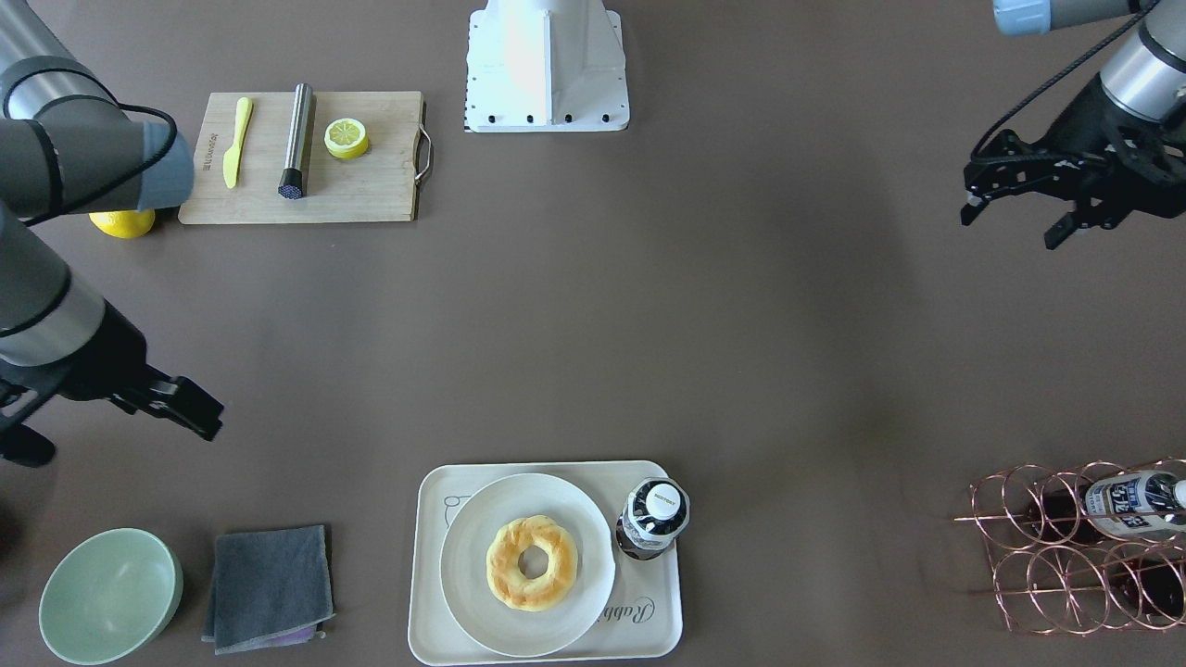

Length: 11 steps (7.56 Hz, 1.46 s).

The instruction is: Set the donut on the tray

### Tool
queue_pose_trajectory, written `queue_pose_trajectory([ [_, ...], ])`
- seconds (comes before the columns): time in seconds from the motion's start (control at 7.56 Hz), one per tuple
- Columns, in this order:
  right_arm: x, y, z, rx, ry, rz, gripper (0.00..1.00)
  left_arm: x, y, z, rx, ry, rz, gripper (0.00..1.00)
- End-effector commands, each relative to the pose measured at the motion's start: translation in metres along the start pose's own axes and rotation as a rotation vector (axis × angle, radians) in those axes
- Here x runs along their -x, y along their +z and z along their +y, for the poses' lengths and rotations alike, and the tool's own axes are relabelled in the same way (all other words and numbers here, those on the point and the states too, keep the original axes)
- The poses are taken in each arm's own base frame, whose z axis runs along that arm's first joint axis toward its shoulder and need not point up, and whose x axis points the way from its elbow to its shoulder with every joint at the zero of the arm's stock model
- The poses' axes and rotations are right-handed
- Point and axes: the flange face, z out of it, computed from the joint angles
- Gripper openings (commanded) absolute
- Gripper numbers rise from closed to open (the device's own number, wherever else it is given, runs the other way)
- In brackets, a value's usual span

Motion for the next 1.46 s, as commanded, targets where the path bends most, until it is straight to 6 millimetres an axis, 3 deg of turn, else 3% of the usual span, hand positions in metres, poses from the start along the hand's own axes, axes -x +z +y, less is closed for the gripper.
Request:
queue_pose_trajectory([
  [0.0, -0.215, -0.057, -0.016, 0.006, -0.215, 0.105, 1.00, 0.151, -0.016, 0.005, 0.007, 0.062, -0.088, 0.99],
  [0.13, -0.297, -0.063, -0.024, 0.022, -0.318, 0.146, 1.00, 0.200, -0.023, 0.014, 0.013, 0.011, -0.086, 0.99],
  [0.26, -0.371, -0.072, -0.036, 0.037, -0.377, 0.172, 1.00, 0.231, -0.019, 0.024, 0.033, 0.028, -0.089, 0.99],
  [0.4, -0.434, -0.079, -0.046, 0.054, -0.413, 0.183, 1.00, 0.256, -0.004, 0.037, 0.073, 0.069, -0.100, 0.99],
  [0.53, -0.483, -0.082, -0.053, 0.070, -0.456, 0.186, 1.00, 0.278, 0.001, 0.047, 0.098, 0.068, -0.120, 0.99],
  [0.66, -0.501, -0.092, -0.055, 0.058, -0.453, 0.183, 1.00, 0.285, 0.007, 0.059, 0.113, 0.050, -0.121, 0.99],
  [0.79, -0.504, -0.090, -0.055, 0.061, -0.446, 0.186, 1.00, 0.286, 0.007, 0.061, 0.114, 0.048, -0.119, 0.99],
  [0.93, -0.505, -0.090, -0.054, 0.061, -0.440, 0.185, 1.00, 0.305, 0.008, 0.081, 0.122, -0.014, -0.113, 0.99],
  [1.06, -0.506, -0.089, -0.053, 0.063, -0.438, 0.185, 1.00, 0.324, 0.019, 0.087, 0.139, -0.045, -0.113, 0.99],
  [1.32, -0.505, -0.089, -0.052, 0.063, -0.433, 0.185, 1.00, 0.326, 0.016, 0.088, 0.139, -0.058, -0.110, 0.99],
])
